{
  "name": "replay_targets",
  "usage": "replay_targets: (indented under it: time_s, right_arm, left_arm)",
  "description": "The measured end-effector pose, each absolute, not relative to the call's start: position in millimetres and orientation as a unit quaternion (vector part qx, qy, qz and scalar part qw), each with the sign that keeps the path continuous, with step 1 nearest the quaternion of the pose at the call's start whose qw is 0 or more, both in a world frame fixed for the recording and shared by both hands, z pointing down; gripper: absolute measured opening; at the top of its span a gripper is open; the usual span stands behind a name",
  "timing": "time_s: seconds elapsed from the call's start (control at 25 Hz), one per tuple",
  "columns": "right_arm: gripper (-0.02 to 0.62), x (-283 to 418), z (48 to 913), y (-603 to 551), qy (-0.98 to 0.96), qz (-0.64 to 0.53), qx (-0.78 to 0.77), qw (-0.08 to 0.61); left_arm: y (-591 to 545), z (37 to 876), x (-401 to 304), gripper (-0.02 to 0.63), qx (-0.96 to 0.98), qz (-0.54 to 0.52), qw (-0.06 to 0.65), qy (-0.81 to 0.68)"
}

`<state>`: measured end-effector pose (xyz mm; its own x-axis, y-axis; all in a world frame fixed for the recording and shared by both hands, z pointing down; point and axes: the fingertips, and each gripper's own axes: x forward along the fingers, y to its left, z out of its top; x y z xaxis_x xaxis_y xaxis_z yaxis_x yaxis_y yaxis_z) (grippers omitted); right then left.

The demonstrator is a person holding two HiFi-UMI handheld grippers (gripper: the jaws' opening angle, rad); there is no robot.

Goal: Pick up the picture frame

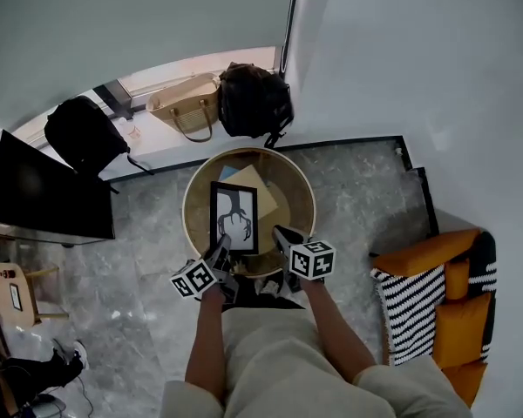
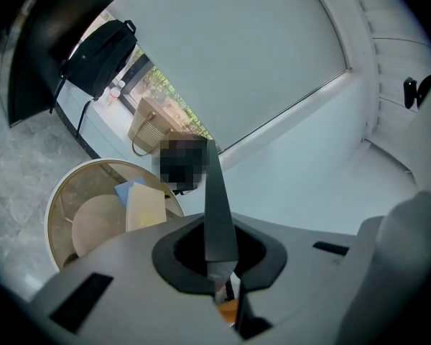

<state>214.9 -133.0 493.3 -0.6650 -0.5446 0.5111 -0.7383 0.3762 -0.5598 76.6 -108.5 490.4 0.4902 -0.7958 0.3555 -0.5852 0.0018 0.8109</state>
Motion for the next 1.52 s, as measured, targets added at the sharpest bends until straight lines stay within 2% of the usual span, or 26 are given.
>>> replay_targets:
  time_s: [0.6,1.52]
  right_arm:
    - [0.035,219,487,-93,-0.849,0.354,0.360,0.158]
    - [0.035,209,472,-99,-0.861,0.326,0.360,0.154]
  left_arm:
    - [-72,484,85,0.026,0.701,-0.112,0.501,-0.495]
    - [-71,480,71,0.026,0.708,-0.102,0.489,-0.498]
